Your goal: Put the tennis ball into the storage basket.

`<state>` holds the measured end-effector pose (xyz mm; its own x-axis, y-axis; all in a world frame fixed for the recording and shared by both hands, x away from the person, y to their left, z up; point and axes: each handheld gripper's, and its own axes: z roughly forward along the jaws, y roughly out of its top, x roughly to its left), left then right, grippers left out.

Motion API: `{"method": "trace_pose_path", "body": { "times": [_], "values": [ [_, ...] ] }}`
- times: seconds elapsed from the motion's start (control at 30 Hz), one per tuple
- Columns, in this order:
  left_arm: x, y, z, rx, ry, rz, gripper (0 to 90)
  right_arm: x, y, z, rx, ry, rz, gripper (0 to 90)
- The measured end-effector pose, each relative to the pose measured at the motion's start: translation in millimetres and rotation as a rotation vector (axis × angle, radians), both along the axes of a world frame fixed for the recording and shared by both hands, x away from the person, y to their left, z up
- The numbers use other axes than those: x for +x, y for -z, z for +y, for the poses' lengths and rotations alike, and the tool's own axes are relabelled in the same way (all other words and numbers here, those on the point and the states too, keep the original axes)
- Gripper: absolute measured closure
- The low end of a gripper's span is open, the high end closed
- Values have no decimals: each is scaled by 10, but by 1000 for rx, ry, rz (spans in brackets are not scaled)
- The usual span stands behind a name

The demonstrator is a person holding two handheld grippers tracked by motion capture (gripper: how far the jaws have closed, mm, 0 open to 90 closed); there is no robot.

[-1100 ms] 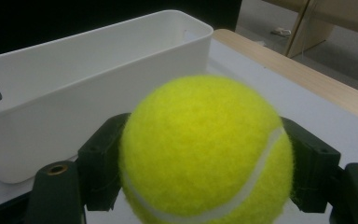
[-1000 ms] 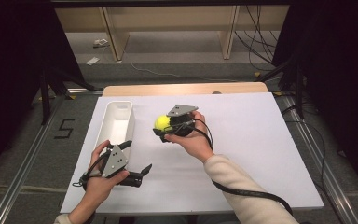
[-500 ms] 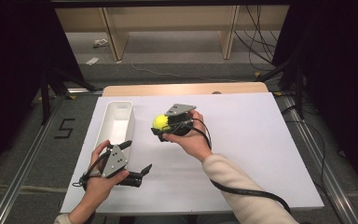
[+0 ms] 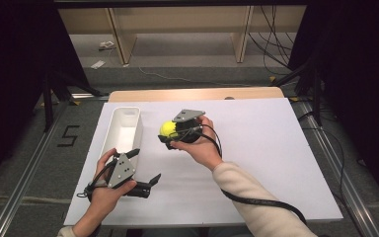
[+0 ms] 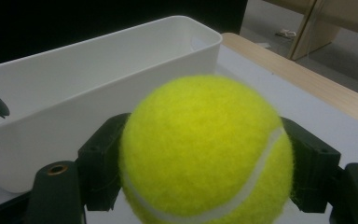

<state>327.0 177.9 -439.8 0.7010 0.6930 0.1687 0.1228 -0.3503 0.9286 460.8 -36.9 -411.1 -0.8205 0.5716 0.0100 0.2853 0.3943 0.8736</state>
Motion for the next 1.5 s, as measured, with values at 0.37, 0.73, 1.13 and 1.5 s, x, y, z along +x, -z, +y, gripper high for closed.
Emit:
{"method": "trace_pose_path", "body": {
  "times": [0.37, 0.73, 1.13, 1.5],
  "values": [
    [4, -1, 1, 0, 5, -5, 0, 9, 4, 33, -1, -8, 4, 270],
    [3, -2, 1, 0, 5, -5, 0, 13, -6, 81, 2, -15, 3, 270],
    [3, -3, 1, -1, 6, -5, 0, 14, -7, 108, 4, -17, 8, 270],
    [5, -4, 3, 2, 7, -8, 0, 20, -16, 144, 6, -20, 6, 270]
  ]
}}
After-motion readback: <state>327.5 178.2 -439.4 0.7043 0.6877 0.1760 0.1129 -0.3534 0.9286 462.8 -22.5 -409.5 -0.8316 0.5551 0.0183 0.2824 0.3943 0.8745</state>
